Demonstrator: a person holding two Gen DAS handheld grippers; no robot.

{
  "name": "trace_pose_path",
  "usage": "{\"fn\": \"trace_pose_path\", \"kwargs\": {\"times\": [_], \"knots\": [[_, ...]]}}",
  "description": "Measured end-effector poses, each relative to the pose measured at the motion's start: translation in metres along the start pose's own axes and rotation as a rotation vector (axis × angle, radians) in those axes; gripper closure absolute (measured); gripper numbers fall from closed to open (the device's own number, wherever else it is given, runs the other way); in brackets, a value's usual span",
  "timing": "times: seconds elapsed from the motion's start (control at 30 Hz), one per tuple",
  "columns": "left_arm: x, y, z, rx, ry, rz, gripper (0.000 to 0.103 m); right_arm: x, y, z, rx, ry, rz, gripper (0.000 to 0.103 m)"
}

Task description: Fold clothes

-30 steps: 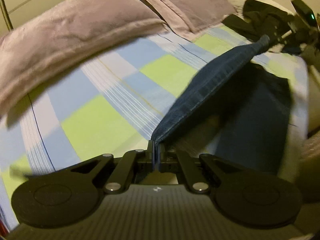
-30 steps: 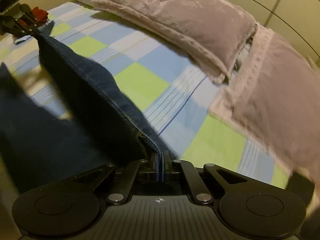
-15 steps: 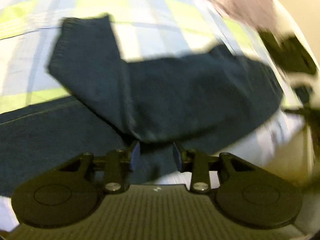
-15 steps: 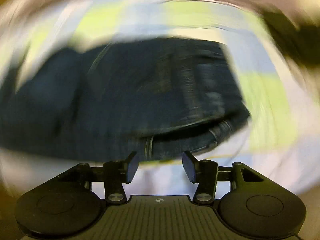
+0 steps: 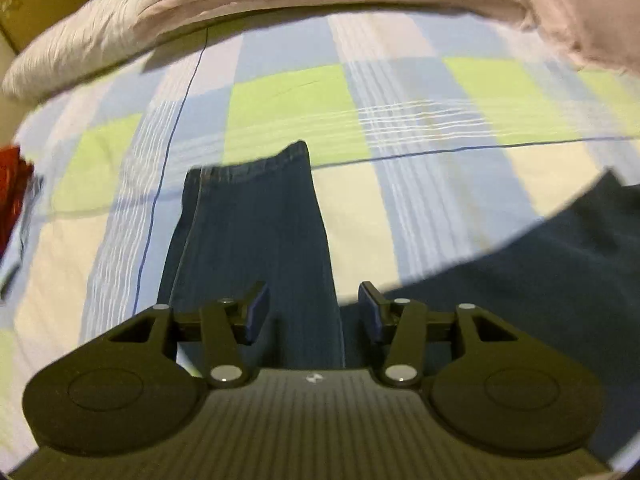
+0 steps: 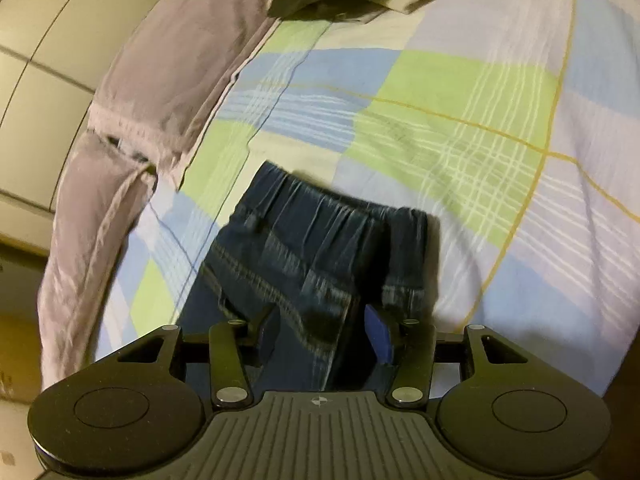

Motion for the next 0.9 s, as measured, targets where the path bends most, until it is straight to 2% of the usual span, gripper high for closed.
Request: {"fn": "trace_pose_path", "kwargs": {"times": [0.03, 0.07, 0.1, 0.17, 0.2, 0.33, 0.37, 0.47, 0.53, 0.6, 0.7, 0.73, 0.77, 0.9], "knots": [[0.011, -0.001, 0.003, 0.015, 0.023, -0.019, 0.060, -0.001, 0.003, 0.003, 0.005, 0.009, 0.000, 0.052], [0.022, -0.002, 0.005, 0.030, 0.046, -0.037, 0.085, -0.003, 0.003, 0.005, -0.002, 0.013, -0.003, 0.052], [0.031, -0.004, 0.007, 0.038, 0.067, -0.052, 0.101, -0.006, 0.004, 0.006, -0.009, 0.017, -0.007, 0.052], [0.022, -0.009, -0.009, -0.065, 0.074, -0.021, 0.100, -0.007, 0.003, 0.009, -0.024, 0.021, -0.021, 0.052], [0.005, -0.010, -0.024, -0.150, 0.072, 0.033, 0.100, -0.008, 0.002, 0.009, -0.031, 0.022, -0.029, 0.052], [-0.080, -0.045, -0.113, -0.563, 0.079, 0.229, 0.101, -0.017, -0.001, 0.012, -0.046, 0.029, -0.044, 0.052], [-0.093, -0.066, -0.138, -0.679, 0.083, 0.224, 0.101, -0.020, -0.001, 0.013, -0.047, 0.031, -0.045, 0.052], [-0.090, -0.143, -0.180, -0.983, 0.025, 0.098, 0.099, -0.023, -0.005, 0.015, -0.024, 0.044, -0.043, 0.052], [-0.075, -0.185, -0.185, -1.173, -0.046, 0.019, 0.099, -0.023, -0.011, 0.017, 0.007, 0.051, -0.042, 0.052], [-0.065, -0.206, -0.182, -1.304, -0.078, 0.005, 0.100, -0.023, -0.016, 0.019, 0.048, 0.058, -0.038, 0.052], [-0.059, -0.205, -0.175, -1.354, -0.099, 0.030, 0.093, -0.023, -0.017, 0.021, 0.101, 0.074, -0.025, 0.052], [-0.057, -0.204, -0.173, -1.363, -0.109, 0.035, 0.084, -0.023, -0.016, 0.022, 0.114, 0.081, -0.016, 0.052], [-0.055, -0.205, -0.172, -1.367, -0.114, 0.031, 0.082, -0.024, -0.014, 0.022, 0.128, 0.090, -0.006, 0.052], [-0.051, -0.200, -0.180, -1.362, -0.127, 0.012, 0.083, -0.025, -0.006, 0.028, 0.206, 0.123, 0.044, 0.052]]}}
Point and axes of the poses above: each gripper's, at about its wrist camera, not at the fingertips, and x roughly the way its jaws point, z to its right, y to its top, the point moved 10 cm from there along x, roughly the way its jaws point, and after that the axes turned 5 degrees about y, right-handed, at the moved point
